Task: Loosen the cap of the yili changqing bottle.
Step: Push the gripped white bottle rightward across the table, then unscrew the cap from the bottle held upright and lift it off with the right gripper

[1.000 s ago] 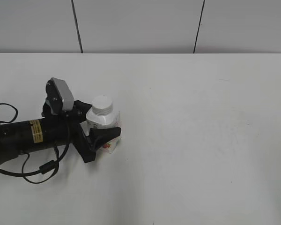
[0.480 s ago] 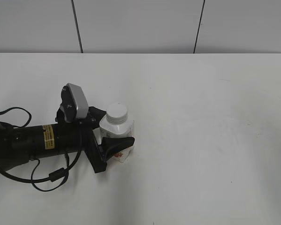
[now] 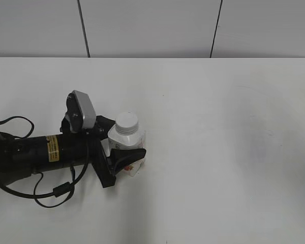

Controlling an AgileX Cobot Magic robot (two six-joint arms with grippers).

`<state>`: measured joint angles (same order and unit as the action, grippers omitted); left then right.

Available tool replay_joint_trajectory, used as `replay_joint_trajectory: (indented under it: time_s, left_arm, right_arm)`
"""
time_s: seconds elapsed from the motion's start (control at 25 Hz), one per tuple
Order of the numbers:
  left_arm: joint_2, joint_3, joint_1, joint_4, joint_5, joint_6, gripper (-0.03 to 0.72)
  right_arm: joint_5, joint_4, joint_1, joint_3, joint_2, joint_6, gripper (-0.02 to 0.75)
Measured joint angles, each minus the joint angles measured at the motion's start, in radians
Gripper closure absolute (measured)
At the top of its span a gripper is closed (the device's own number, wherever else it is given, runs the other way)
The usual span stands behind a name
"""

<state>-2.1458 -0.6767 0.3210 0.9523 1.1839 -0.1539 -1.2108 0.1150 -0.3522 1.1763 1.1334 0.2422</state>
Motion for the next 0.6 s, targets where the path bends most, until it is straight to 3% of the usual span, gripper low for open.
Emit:
replay_joint_trajectory:
  time_s: [0.24, 0.6]
  left_arm:
    - [0.0, 0.0, 0.0, 0.0, 0.0, 0.0, 0.207]
    - [0.0, 0.0, 0.0, 0.0, -0.001, 0.0, 0.207]
  right_arm:
    - [-0.002, -0.057, -0.135, 0.178, 0.229, -0.024, 0.227]
    - [-0.005, -0.065, -0.258, 0.367, 0.487, -0.03, 0.227]
